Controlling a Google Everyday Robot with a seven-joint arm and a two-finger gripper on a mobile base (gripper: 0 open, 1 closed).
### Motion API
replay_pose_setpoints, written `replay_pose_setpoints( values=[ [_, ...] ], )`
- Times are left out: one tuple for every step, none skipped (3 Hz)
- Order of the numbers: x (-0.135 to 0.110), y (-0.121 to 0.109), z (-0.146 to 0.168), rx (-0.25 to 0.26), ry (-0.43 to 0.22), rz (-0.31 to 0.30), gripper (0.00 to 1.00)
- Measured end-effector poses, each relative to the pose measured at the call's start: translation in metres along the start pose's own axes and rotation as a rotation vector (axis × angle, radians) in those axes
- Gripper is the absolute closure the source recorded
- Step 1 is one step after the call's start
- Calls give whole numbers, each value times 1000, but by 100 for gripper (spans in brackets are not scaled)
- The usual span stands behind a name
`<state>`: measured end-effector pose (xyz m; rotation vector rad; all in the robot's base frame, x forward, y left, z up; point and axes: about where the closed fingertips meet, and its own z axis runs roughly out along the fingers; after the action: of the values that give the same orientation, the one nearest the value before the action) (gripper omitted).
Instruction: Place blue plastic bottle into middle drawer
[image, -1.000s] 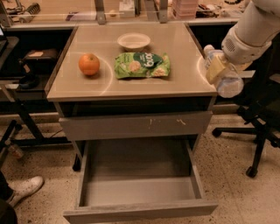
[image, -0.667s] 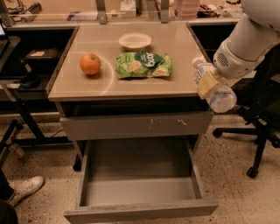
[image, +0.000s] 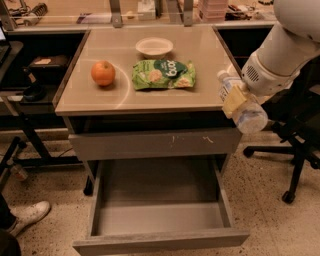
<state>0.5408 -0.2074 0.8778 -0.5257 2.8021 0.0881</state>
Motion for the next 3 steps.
replay_pose_setpoints(
  values=[
    [4,37,13,-61,-17,-16,100],
    [6,70,33,-131,-25,-33,100],
    [31,117,38,-241,8,-59,100]
  ],
)
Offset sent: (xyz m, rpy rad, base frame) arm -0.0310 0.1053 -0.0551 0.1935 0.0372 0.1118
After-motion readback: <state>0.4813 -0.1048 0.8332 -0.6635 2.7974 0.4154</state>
